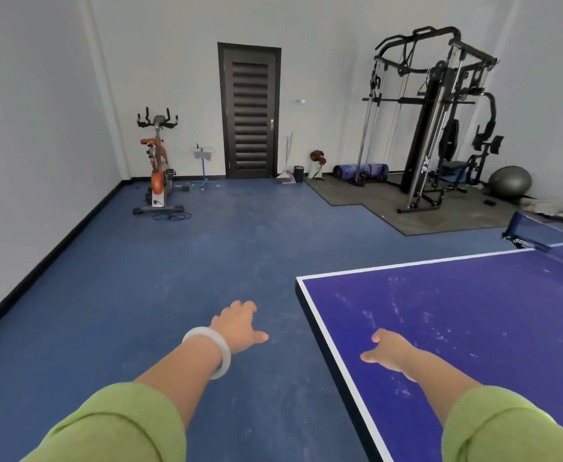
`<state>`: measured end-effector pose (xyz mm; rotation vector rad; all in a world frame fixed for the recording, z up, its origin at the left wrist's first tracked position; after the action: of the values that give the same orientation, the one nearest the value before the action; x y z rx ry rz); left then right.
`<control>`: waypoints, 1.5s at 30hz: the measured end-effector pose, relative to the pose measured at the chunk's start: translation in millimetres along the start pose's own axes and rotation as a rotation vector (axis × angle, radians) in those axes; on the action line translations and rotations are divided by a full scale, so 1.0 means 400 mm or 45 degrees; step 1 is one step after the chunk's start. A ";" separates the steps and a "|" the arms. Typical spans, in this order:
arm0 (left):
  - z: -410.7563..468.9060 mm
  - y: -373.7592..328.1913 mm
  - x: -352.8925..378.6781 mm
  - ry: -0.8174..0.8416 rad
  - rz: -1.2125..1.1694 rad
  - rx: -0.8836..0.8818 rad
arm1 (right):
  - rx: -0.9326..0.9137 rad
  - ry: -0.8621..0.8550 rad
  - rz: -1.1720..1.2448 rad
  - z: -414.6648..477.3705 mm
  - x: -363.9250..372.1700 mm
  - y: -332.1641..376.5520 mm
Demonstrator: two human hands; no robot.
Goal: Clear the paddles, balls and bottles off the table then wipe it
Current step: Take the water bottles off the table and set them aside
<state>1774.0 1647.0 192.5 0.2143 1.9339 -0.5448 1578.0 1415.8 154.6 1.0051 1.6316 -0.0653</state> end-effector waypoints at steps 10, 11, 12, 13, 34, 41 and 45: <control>0.690 -0.101 -0.209 0.040 -0.019 -0.010 | 0.007 0.007 0.026 0.698 -0.179 0.160; 0.754 -0.110 -0.226 0.050 -0.026 0.001 | 0.013 0.008 0.006 0.758 -0.194 0.173; 0.818 -0.119 -0.241 0.062 -0.021 0.015 | 0.022 0.012 -0.020 0.816 -0.206 0.186; 0.882 -0.128 -0.255 0.072 -0.007 0.031 | 0.034 0.014 -0.045 0.873 -0.216 0.197; 2.038 -0.777 -0.381 0.451 0.211 0.728 | 0.779 -0.270 0.158 1.623 -0.573 -0.027; 2.266 -1.198 -0.304 0.564 0.346 0.865 | 0.887 -0.344 0.315 1.814 -0.770 -0.295; 2.335 -1.469 -0.290 0.611 0.361 1.015 | 0.983 -0.425 0.360 1.855 -0.892 -0.439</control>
<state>2361.1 706.6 150.1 1.1963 1.9831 -1.1243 2033.5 708.6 118.1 1.6945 1.1422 -0.6748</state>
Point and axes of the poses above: each hand's wrist, its own z-axis towards the middle knuckle, its own x-axis out of the palm, y = z × x, the point moved 5 cm from there along z, towards the middle knuckle, and after that the axes turned 14 degrees about -x, right-handed, at the moved point
